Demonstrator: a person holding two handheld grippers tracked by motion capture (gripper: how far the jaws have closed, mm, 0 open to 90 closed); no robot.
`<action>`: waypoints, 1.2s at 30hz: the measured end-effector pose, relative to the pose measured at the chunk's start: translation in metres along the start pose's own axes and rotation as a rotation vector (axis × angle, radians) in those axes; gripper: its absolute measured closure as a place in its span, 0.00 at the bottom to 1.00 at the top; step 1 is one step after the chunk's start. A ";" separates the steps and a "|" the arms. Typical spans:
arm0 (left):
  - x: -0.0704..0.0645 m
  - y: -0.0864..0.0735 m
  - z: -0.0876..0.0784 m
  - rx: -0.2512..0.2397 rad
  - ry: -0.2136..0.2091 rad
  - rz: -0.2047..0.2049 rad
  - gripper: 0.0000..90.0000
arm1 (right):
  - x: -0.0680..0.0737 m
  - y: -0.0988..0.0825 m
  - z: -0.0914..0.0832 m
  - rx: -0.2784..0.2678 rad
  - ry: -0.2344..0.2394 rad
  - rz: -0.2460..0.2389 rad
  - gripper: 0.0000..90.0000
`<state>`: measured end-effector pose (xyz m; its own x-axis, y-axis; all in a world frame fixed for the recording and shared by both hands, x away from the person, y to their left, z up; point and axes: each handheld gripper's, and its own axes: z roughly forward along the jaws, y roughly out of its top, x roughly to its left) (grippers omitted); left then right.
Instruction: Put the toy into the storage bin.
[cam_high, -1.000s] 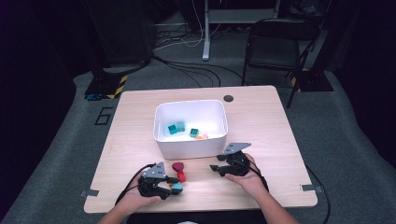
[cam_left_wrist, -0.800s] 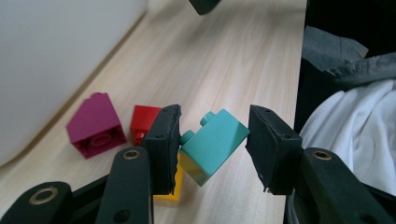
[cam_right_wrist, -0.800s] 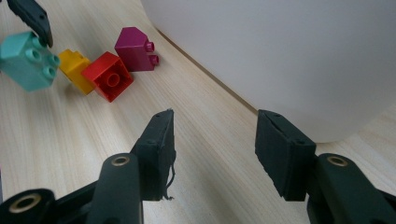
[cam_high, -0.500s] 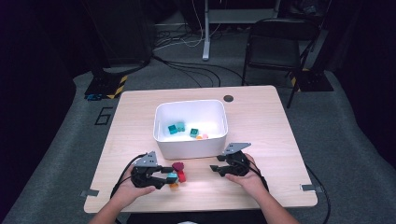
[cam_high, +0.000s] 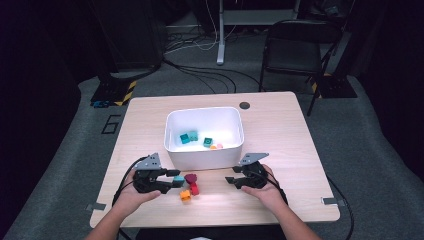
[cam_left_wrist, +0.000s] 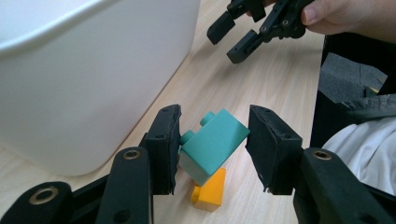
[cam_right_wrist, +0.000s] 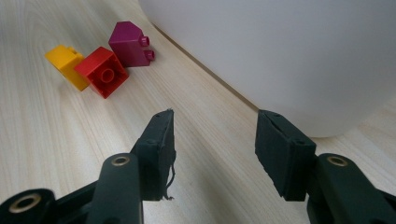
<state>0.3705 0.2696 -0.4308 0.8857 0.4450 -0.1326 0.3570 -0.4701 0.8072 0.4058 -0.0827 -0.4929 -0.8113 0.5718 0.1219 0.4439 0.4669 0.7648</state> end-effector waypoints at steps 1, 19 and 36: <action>0.001 0.003 -0.003 -0.005 0.000 -0.006 0.61 | 0.000 0.000 0.000 0.001 0.000 0.000 0.52; 0.008 0.045 -0.034 -0.035 0.040 -0.004 0.61 | -0.002 0.000 0.000 0.002 -0.005 -0.003 0.52; 0.027 0.079 -0.048 -0.056 0.083 -0.015 0.61 | -0.004 -0.001 0.001 0.006 -0.011 -0.004 0.52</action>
<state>0.4081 0.2811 -0.3424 0.8520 0.5141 -0.0989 0.3510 -0.4209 0.8364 0.4083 -0.0851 -0.4948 -0.8088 0.5772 0.1125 0.4435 0.4732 0.7611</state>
